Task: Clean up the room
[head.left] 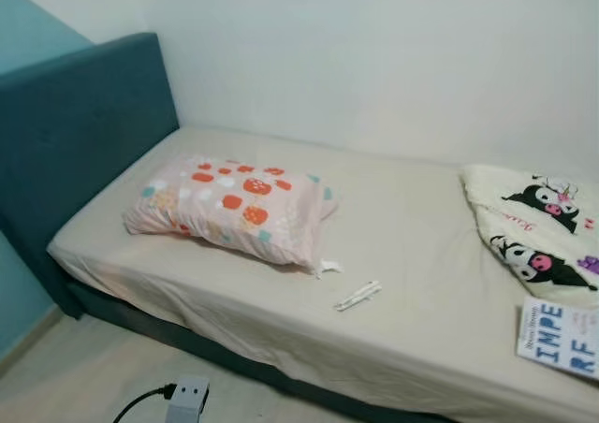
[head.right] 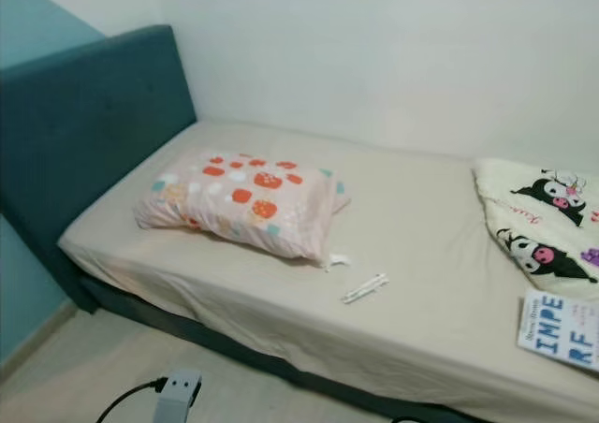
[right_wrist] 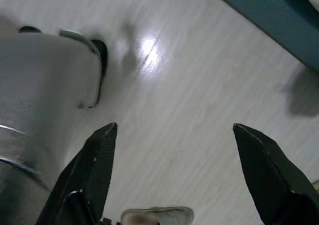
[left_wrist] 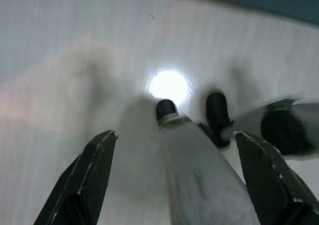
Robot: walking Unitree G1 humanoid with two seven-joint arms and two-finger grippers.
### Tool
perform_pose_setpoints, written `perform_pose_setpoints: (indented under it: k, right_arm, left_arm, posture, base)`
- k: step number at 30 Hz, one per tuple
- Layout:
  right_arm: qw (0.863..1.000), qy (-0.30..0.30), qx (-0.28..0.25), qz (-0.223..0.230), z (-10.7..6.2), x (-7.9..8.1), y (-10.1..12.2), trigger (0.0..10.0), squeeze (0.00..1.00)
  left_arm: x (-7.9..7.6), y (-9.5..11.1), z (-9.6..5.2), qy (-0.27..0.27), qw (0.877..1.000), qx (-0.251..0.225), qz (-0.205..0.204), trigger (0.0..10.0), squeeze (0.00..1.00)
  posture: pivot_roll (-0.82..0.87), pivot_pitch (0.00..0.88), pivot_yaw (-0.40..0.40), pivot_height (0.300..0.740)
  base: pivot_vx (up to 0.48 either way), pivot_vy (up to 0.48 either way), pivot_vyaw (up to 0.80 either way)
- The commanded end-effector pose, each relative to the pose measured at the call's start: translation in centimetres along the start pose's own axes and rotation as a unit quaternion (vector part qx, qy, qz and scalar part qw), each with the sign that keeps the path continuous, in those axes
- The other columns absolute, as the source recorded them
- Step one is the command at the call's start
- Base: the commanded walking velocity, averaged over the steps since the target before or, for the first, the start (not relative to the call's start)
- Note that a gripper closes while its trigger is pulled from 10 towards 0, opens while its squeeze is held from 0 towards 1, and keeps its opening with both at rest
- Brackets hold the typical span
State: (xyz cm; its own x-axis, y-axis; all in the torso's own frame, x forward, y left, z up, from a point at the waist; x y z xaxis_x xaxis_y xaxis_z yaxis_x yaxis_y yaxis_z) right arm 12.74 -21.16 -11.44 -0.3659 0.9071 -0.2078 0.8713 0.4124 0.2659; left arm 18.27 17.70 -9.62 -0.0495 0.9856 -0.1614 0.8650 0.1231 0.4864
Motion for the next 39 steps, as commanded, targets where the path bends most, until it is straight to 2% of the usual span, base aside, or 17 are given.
perform_pose_setpoints:
  k: [1,11,15,28,33,34,35,39]
  right_arm:
    - [1.0,-0.001,0.008,-0.001,0.0,0.0,-0.6,10.0,0.0]
    - [1.0,-0.005,0.015,-0.002,-0.1,-0.2,-1.3,10.0,0.0]
    - [1.0,-0.004,0.008,0.023,-0.1,-0.1,-1.5,10.0,0.0]
    - [1.0,-0.006,0.006,0.029,-0.1,-0.1,-1.5,10.0,0.0]
    - [0.999,-0.007,0.002,0.042,-0.1,-0.1,-1.4,10.0,0.0]
    - [0.997,-0.003,-0.015,0.073,-0.1,-0.2,-0.7,10.0,0.0]
    - [0.996,-0.002,-0.021,0.083,-0.1,-0.2,-0.5,10.0,0.0]
    - [0.995,-0.001,-0.03,0.099,-0.1,-0.3,0.0,10.0,0.0]
  left_arm:
    - [-0.1,0.1,0.0,-0.002,1.0,0.001,-0.007,10.0,0.0]
    - [-0.3,0.2,0.1,-0.01,1.0,0.0,0.002,10.0,0.0]
    - [-0.5,0.3,0.1,-0.015,1.0,0.001,0.004,10.0,0.0]
    - [-0.6,-0.2,0.1,-0.018,1.0,0.006,0.005,10.0,0.0]
    - [-0.6,-0.2,0.1,-0.02,1.0,0.007,0.005,10.0,0.0]
    - [-0.8,-0.1,0.1,-0.026,1.0,0.004,0.0,10.0,0.0]
    - [-0.9,0.0,0.1,-0.029,1.0,0.003,-0.002,10.0,0.0]
    - [-1.4,0.6,0.2,-0.041,0.999,-0.007,-0.013,10.0,0.0]
  posture:
    - [-0.07,0.0,-0.03,0.74]
    - [-0.07,0.0,-0.028,0.74]
    - [-0.08,0.0,-0.02,0.74]
    - [-0.08,0.0,-0.017,0.74]
    - [-0.08,0.0,-0.016,0.74]
    - [-0.08,0.0,-0.013,0.74]
    - [-0.08,0.0,-0.013,0.74]
    - [-0.08,0.0,-0.012,0.74]
  base:
    - [0.0,-0.386,0.0]
    - [0.0,-0.39,0.0]
    - [0.0,-0.39,0.0]
    - [0.0,-0.351,0.0]
    - [0.0,-0.326,0.0]
    - [0.0,-0.277,0.0]
    - [0.0,-0.277,0.0]
    - [0.0,-0.069,0.0]
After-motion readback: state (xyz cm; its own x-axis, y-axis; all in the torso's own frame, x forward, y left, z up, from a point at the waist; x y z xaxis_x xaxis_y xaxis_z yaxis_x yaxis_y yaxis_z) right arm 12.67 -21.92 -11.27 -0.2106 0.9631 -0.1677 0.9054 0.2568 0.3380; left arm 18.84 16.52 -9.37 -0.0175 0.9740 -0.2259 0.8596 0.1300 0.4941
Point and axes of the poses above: a point about 5 cm out from each wrist's last joint towards the gripper, its own z axis pointing out of the wrist towards the gripper, its own y axis along the axis of the wrist's last joint, x = y × z, the point moved 1 cm from there along z, pointing out of the wrist towards the gripper, and after that the axes turned 11 degrees about -z, right-handed, at the moved point
